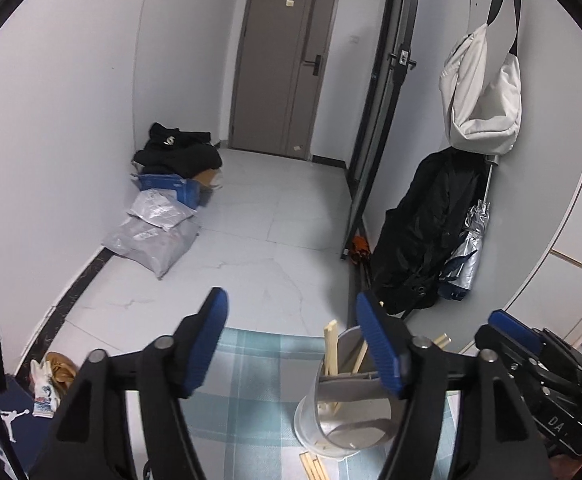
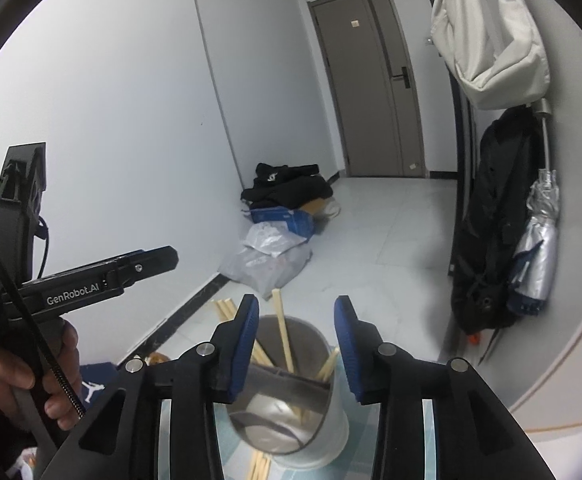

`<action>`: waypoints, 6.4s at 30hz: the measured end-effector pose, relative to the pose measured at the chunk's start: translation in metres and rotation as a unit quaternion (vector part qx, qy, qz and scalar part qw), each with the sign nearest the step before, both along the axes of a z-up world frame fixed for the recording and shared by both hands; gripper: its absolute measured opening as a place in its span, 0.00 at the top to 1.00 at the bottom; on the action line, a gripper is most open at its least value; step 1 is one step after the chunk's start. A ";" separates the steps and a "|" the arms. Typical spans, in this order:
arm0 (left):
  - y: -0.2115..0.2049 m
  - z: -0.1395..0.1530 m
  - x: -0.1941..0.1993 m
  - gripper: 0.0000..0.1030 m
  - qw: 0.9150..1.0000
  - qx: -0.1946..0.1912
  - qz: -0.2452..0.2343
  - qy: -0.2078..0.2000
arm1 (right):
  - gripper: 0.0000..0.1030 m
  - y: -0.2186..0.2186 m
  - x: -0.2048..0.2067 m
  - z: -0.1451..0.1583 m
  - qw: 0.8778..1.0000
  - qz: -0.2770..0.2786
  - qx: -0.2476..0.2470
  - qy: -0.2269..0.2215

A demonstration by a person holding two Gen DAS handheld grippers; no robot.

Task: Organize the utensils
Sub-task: 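Open both grippers and withdraw them up from the holder, then move both open grippers down toward the remaining chopstick bundle, then close the right gripper on one chopstick from the bundle, then grasp another chopstick with the left gripper while the right gripper lifts its chopstick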

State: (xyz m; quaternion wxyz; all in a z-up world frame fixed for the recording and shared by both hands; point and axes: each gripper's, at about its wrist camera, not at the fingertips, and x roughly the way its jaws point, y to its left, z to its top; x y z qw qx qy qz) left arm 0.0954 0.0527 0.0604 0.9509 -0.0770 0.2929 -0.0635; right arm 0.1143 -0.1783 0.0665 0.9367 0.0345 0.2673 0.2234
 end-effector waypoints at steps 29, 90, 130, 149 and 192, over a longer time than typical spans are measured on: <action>-0.001 -0.008 -0.103 0.04 0.997 0.008 0.040 -0.070 | 0.28 -0.009 -0.115 -0.006 0.999 -0.025 0.006 -0.028; 0.050 -0.153 -0.038 0.03 0.979 -0.052 0.103 0.170 | 0.70 0.069 -0.052 -0.204 0.958 0.043 -0.181 0.220; 0.071 -0.147 -0.041 0.03 0.974 -0.080 0.136 0.160 | 0.84 0.081 -0.051 -0.207 0.931 0.099 -0.260 0.238; 0.006 -0.178 -0.038 0.03 0.976 0.006 0.012 0.218 | 0.96 0.020 -0.031 -0.173 0.967 0.046 -0.039 0.247; -0.024 -0.203 -0.012 0.09 0.950 0.084 0.033 0.298 | 0.96 -0.026 -0.049 -0.124 0.988 0.040 0.018 0.147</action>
